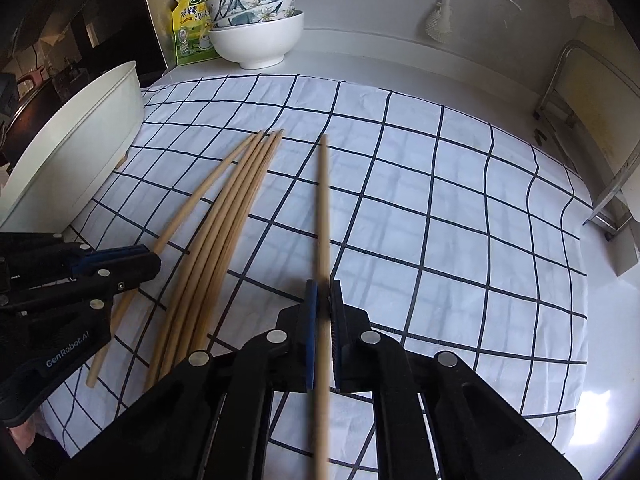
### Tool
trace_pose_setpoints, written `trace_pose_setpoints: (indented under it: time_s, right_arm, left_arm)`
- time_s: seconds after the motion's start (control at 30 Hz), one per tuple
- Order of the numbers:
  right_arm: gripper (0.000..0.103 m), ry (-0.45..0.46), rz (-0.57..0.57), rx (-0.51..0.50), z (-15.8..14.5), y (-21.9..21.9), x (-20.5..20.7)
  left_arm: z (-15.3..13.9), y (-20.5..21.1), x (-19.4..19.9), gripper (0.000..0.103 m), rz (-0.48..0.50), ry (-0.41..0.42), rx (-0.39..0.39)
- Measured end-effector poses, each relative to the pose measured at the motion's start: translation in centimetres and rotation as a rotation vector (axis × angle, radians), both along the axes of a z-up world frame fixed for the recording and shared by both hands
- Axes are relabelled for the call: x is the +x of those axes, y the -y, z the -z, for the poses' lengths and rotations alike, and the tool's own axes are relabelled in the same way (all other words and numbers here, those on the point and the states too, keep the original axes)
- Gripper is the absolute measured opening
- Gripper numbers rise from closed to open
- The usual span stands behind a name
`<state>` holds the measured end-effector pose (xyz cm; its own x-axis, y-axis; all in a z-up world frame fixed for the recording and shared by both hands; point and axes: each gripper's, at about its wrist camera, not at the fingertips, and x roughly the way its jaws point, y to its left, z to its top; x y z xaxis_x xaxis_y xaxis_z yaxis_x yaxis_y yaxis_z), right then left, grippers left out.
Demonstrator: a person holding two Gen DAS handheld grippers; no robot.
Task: Organize utensils
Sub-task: 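Close the left tool on a chopstick while the right tool grasps another chopstick, then carry the left tool's chopstick over the basin while the right tool carries its chopstick there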
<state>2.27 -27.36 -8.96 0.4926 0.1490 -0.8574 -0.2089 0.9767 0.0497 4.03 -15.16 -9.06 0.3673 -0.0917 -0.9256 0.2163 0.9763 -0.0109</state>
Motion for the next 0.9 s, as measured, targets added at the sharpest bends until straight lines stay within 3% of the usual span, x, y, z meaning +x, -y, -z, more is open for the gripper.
trace_pose_setpoints:
  time_s: [0.23,0.47,0.67,0.9]
  right_arm:
    - [0.006,-0.032,0.094,0.109,-1.4,1.5,-0.9]
    - [0.006,0.027,0.123,0.153,-6.2,-0.3,-1.6]
    - [0.006,0.1,0.055,0.214,-11.3,-6.1,0.0]
    - [0.006,0.107,-0.107,0.249,-12.9,-17.4,2.9]
  left_arm:
    - [-1.5,-1.4,0.2,0.007,0.008,-0.029,-0.064]
    - [-6.9,-4.8,0.2,0.007,0.015,0.051,-0.128]
    - [-10.1,-11.1,1.1,0.007,-0.043,0.13,-0.115]
    - [-11.2,-21.5,2.5,0.007,-0.151,0.148,-0.081]
